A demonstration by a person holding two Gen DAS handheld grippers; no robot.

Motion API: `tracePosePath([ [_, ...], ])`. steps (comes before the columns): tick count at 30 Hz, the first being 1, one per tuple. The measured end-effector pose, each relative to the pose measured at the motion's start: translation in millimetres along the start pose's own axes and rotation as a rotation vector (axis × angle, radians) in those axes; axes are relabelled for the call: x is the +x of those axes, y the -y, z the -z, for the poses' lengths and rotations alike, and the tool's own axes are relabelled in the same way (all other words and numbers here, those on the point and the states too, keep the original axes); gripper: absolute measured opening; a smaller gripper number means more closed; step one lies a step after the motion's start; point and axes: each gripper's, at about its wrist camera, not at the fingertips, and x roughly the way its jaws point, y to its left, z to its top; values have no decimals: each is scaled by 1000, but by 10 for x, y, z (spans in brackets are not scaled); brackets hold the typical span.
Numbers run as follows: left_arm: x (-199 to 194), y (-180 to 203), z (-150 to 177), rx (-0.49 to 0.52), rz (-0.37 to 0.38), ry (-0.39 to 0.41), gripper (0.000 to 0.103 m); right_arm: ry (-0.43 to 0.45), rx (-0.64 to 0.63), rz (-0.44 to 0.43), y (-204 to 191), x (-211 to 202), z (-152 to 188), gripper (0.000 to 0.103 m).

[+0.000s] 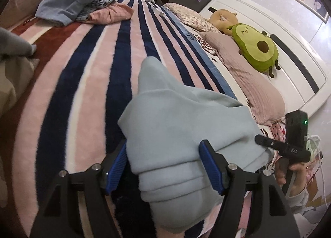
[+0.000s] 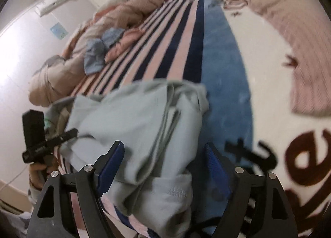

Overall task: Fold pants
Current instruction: 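Carry the folded sweatpants with both tools toward the bed corner by the duvet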

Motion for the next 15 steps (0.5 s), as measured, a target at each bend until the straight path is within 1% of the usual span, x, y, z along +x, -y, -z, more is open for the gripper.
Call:
tracePosePath([
  [1, 9, 9, 2, 2, 9, -3, 57, 6, 3, -2, -7, 2, 6, 76],
  [2, 20, 17, 4, -1, 22, -8, 50, 8, 5, -13, -14, 3, 5, 71],
  [3, 36, 28, 4, -4, 32, -11, 46, 2, 10, -35, -16, 14, 6, 65],
  [4, 44, 42, 4, -1, 35, -13, 40, -11, 21, -65, -20, 36, 12, 48],
  [5, 44, 68, 5, 8, 26, -7, 38, -14, 24, -61, -29, 44, 16, 44],
  [6, 37, 78, 2, 11, 23, -2, 36, -6, 4, -43, -55, 31, 18, 42],
  [8, -1, 104, -10, 11, 21, 12, 31, 13, -18, -24, -119, -5, 11, 32],
  [11, -116, 174, -53, 31, 23, 47, 30, 45, -26, -18, -176, -102, -30, 23],
  [15, -316, 305, -143, 77, 21, 96, 29, 91, -58, -23, -356, -270, -117, 21],
])
